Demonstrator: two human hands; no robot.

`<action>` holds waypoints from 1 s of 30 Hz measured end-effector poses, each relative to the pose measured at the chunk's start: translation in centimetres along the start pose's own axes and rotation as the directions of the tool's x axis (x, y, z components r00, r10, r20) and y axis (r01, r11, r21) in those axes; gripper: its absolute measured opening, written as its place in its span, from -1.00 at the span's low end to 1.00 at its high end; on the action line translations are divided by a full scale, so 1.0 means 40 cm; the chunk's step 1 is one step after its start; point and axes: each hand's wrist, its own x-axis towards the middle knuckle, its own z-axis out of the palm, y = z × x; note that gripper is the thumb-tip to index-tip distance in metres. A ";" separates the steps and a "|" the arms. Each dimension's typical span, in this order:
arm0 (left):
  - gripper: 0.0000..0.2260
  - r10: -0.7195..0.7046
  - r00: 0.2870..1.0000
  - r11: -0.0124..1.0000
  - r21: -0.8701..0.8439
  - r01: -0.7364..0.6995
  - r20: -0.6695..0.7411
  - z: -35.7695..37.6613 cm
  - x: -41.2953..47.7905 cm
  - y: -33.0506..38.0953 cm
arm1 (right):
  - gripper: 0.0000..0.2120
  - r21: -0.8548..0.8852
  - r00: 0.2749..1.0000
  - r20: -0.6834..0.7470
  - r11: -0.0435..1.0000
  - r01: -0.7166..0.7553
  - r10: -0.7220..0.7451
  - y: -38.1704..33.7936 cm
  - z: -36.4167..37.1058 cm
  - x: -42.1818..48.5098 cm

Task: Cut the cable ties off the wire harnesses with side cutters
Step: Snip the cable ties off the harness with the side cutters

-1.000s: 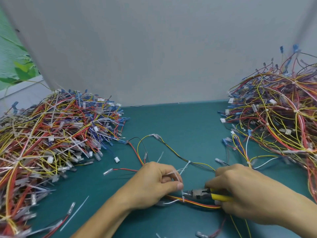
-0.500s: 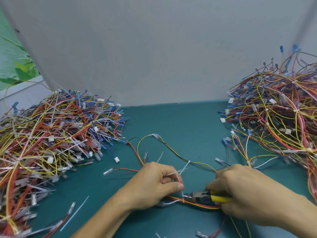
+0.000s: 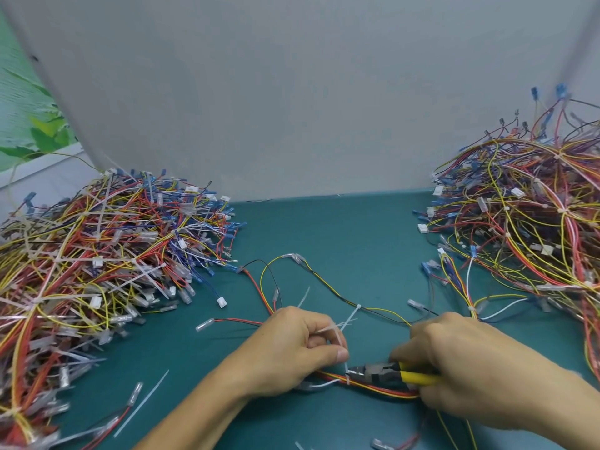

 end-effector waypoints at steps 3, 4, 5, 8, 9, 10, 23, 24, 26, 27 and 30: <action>-0.91 0.007 1.000 1.000 0.003 -0.007 0.001 0.001 0.001 0.000 | -0.81 0.004 1.000 -0.007 1.000 0.005 -0.005 0.002 0.001 -0.001; -0.92 0.009 1.000 1.000 0.002 -0.009 0.001 0.001 0.001 0.000 | -0.80 0.007 1.000 -0.010 1.000 0.008 -0.008 0.002 0.000 -0.001; -0.92 0.009 1.000 1.000 0.001 -0.009 0.001 0.000 0.001 0.000 | -0.80 0.009 1.000 -0.013 1.000 0.010 -0.010 0.001 0.000 -0.001; -0.91 0.009 1.000 1.000 0.004 -0.009 0.005 -0.003 0.001 -0.002 | -0.81 0.027 1.000 -0.017 1.000 0.015 -0.015 0.000 -0.002 0.001; -0.91 0.010 1.000 1.000 0.005 -0.010 0.006 -0.003 0.002 -0.002 | -0.81 0.032 1.000 -0.019 0.999 0.016 -0.015 0.000 -0.002 0.000; -0.91 0.012 1.000 1.000 0.004 -0.012 0.008 -0.002 0.003 -0.002 | -0.81 0.038 1.000 -0.023 0.999 0.015 -0.014 0.000 -0.002 -0.001; -0.90 0.006 1.000 1.000 -0.015 -0.006 0.007 0.001 0.003 -0.001 | -0.83 -0.043 0.998 -0.050 0.999 0.021 -0.024 -0.002 0.000 0.000; -0.91 0.005 1.000 1.000 -0.013 -0.005 0.006 0.001 0.003 -0.001 | -0.84 -0.050 0.998 -0.051 0.998 0.022 -0.025 -0.003 0.000 0.001; -0.91 -0.001 1.000 1.000 -0.012 0.001 0.004 0.002 0.003 -0.003 | -0.85 -0.058 0.998 -0.054 0.998 0.027 -0.030 -0.005 0.000 0.002; -0.91 -0.005 1.000 1.000 -0.015 0.005 0.005 0.002 0.002 -0.003 | -0.86 -0.064 0.998 -0.056 0.998 0.030 -0.033 -0.006 0.000 0.001; -0.91 0.002 1.000 1.000 -0.015 -0.002 0.009 0.002 0.003 -0.005 | -0.87 -0.078 0.997 -0.061 0.996 0.042 -0.047 -0.008 0.001 -0.002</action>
